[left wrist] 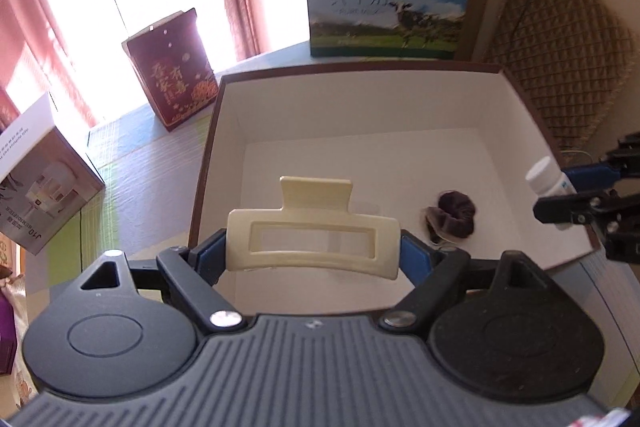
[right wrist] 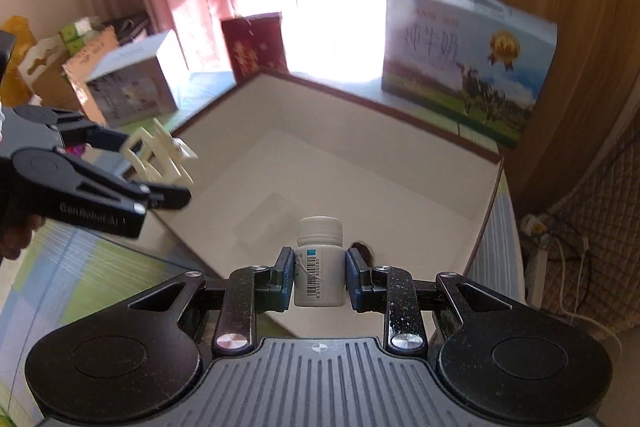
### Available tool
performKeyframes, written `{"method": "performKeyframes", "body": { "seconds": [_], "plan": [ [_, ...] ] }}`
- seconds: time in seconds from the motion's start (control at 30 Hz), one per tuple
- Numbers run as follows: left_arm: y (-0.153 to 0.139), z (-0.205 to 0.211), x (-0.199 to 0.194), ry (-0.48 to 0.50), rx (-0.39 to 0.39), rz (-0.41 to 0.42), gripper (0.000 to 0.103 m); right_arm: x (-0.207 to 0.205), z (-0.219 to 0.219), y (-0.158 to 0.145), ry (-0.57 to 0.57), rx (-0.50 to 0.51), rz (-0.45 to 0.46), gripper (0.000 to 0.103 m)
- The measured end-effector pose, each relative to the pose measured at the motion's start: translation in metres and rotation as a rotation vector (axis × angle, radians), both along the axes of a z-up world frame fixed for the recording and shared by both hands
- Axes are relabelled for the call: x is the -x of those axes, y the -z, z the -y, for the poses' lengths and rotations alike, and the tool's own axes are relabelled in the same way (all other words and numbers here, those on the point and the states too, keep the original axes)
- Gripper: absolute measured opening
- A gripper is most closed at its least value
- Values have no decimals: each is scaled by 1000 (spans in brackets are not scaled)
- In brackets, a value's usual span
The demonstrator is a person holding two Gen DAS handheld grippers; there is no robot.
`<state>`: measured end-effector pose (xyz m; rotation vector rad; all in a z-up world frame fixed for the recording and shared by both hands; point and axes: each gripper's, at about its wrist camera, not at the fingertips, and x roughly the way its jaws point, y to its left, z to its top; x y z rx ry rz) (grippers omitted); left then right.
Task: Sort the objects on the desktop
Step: 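Carry the claw clip and pill bottle into the brown box with both tools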
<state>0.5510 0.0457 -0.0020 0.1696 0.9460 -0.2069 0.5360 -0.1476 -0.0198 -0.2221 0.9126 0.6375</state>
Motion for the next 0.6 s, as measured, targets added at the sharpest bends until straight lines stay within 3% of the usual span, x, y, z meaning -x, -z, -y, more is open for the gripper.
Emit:
{"method": "performKeyframes", "body": {
  "seconds": [0.23,0.6],
  "plan": [
    [33,5,-33,11,-47,-103,84,-25,-3,24,20,31,-76,24],
    [73,17,-50,56,-116,-212,84,-41,1,47,11,74,-152,24]
  ]
}}
